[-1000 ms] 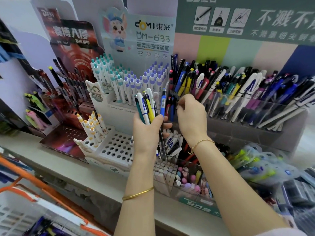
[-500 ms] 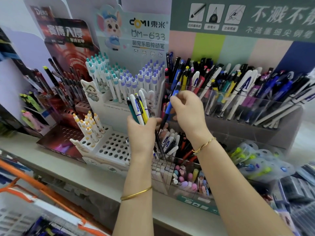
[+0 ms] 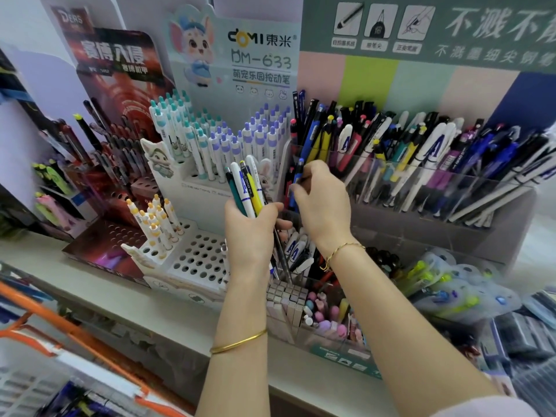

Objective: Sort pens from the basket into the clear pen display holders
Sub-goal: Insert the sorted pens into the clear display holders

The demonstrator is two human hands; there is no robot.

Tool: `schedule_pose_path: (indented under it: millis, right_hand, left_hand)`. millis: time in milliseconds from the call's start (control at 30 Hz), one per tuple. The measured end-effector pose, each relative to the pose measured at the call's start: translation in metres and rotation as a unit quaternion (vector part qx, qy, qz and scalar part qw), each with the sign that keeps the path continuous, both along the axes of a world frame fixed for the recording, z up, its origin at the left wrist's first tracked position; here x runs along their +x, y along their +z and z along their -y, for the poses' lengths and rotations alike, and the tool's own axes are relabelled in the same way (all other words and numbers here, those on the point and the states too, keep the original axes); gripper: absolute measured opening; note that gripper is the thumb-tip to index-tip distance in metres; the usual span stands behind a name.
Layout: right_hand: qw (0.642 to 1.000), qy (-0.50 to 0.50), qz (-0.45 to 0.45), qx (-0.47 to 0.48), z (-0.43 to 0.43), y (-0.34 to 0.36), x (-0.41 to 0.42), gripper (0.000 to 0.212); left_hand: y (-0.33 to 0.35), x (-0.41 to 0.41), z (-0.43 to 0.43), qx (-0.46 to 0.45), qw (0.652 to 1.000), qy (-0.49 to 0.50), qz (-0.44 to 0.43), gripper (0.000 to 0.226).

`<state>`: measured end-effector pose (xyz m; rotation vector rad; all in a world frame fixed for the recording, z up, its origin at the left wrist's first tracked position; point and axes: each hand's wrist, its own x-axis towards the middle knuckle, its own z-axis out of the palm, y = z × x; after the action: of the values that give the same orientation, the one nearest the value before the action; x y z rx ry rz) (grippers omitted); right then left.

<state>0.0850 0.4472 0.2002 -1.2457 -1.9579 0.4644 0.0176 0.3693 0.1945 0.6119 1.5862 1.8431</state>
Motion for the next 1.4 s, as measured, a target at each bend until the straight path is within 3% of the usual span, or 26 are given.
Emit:
schedule_pose_path:
  millis: [133, 300, 433, 500, 633, 767, 900, 1033, 1133, 1267, 1333, 1400]
  right_hand:
    - [0.999, -0.009, 0.029, -0.033, 0.001, -0.002, -0.003, 0.020]
    - [0.999, -0.006, -0.038, -0.011, 0.000, 0.002, 0.006, 0.008]
    - [0.969, 0.105, -0.107, -0.197, 0.006, 0.011, 0.011, 0.039]
    - [0.957, 0.140, -0.108, -0.230, 0.008, 0.012, 0.012, 0.033]
    - [0.973, 0.077, -0.182, -0.117, 0.004, 0.020, 0.014, 0.022]
    - [0.953, 0.023, -0.302, 0.005, 0.002, 0.036, 0.015, 0.019]
    - [0.963, 0.020, -0.250, 0.094, -0.002, 0.030, 0.003, 0.016]
    - [0.987, 0.034, -0.152, 0.032, -0.009, 0.009, -0.008, 0.011]
    - [0.996, 0.018, -0.090, -0.007, -0.006, 0.001, -0.011, 0.021]
    - [0.990, 0.011, -0.141, -0.030, -0.001, 0.000, -0.002, 0.009]
    - [0.978, 0.045, -0.183, -0.088, 0.004, 0.004, 0.004, 0.010]
    - [0.968, 0.101, -0.171, -0.156, 0.009, 0.007, 0.007, 0.014]
  left_hand:
    - [0.001, 0.001, 0.000, 0.004, 1.000, -0.009, 0.003, 0.031]
    - [0.004, 0.004, 0.001, 0.020, 0.999, -0.031, 0.021, 0.037]
    - [0.001, 0.005, 0.000, 0.014, 0.999, -0.041, 0.006, 0.036]
    - [0.000, 0.006, -0.001, 0.011, 0.999, -0.043, 0.000, 0.036]
    - [0.001, 0.005, -0.001, 0.013, 0.999, -0.029, 0.031, 0.031]
    - [-0.007, -0.005, -0.001, -0.021, 1.000, 0.001, 0.020, 0.026]
    - [-0.011, -0.006, -0.001, -0.030, 0.999, -0.010, 0.009, 0.021]
    - [-0.010, -0.004, -0.001, -0.012, 0.998, -0.042, 0.034, 0.023]
    - [-0.010, -0.004, 0.001, 0.010, 0.996, -0.058, 0.065, 0.017]
    - [-0.010, -0.005, 0.004, 0.016, 0.995, -0.075, 0.067, 0.020]
    - [-0.009, -0.005, 0.005, 0.009, 0.996, -0.076, 0.051, 0.019]
    - [-0.007, -0.002, 0.006, 0.009, 0.996, -0.079, 0.051, 0.012]
